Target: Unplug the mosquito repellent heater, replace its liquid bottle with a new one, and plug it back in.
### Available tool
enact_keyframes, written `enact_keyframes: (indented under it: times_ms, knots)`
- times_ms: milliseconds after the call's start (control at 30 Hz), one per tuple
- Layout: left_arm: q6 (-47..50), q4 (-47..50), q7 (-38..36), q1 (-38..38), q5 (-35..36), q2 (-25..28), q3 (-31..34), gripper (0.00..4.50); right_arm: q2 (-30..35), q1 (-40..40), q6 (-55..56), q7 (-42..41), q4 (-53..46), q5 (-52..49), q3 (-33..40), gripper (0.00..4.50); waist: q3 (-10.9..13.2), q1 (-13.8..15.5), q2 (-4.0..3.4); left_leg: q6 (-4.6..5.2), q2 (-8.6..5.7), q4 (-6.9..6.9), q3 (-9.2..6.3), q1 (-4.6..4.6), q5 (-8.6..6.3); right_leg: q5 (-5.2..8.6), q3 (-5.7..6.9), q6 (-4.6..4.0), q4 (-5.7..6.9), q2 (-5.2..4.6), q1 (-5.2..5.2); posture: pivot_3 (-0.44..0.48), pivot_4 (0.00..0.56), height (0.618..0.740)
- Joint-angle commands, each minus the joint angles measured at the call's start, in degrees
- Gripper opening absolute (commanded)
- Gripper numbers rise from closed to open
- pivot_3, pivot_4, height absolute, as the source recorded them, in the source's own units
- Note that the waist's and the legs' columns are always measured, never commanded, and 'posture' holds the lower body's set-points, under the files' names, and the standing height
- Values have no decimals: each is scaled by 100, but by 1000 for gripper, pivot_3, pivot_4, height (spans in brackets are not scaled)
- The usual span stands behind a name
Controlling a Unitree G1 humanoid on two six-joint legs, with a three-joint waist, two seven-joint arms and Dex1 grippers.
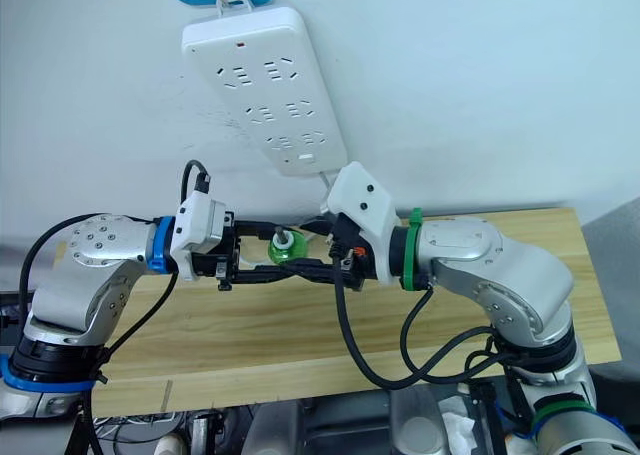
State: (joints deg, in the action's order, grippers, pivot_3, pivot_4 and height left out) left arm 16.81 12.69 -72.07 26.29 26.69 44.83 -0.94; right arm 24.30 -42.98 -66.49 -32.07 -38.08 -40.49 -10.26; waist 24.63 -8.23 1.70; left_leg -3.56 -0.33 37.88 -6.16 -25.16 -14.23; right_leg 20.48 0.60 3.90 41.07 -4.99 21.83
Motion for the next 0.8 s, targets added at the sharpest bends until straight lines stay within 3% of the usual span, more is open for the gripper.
enact_keyframes:
  times_ms: [33, 767, 800]
  knots:
    - [-58, 71, -63, 29, 28, 17, -7, 2215, -118, -100, 175, 50, -90, -43, -43, 2823, 0, 3, 0, 0, 0, 0, 0, 0, 0, 0, 0, 0, 0, 0, 0, -224, 394, 740]
    - [-22, 62, -162, 176, 33, 56, -55, 2215, -102, -60, 553, 32, 229, 191, -362, 2823, 0, 12, 0, 0, 0, 0, 0, 0, 0, 0, 0, 0, 2, 0, 2, -203, 385, 740]
    - [-20, 67, -163, 171, 34, 58, -54, 2215, -95, -60, 559, 37, 230, 191, -363, 2458, 0, 11, 0, 0, 0, 0, 0, 0, 0, 0, 0, 0, 2, 0, 2, -203, 385, 740]
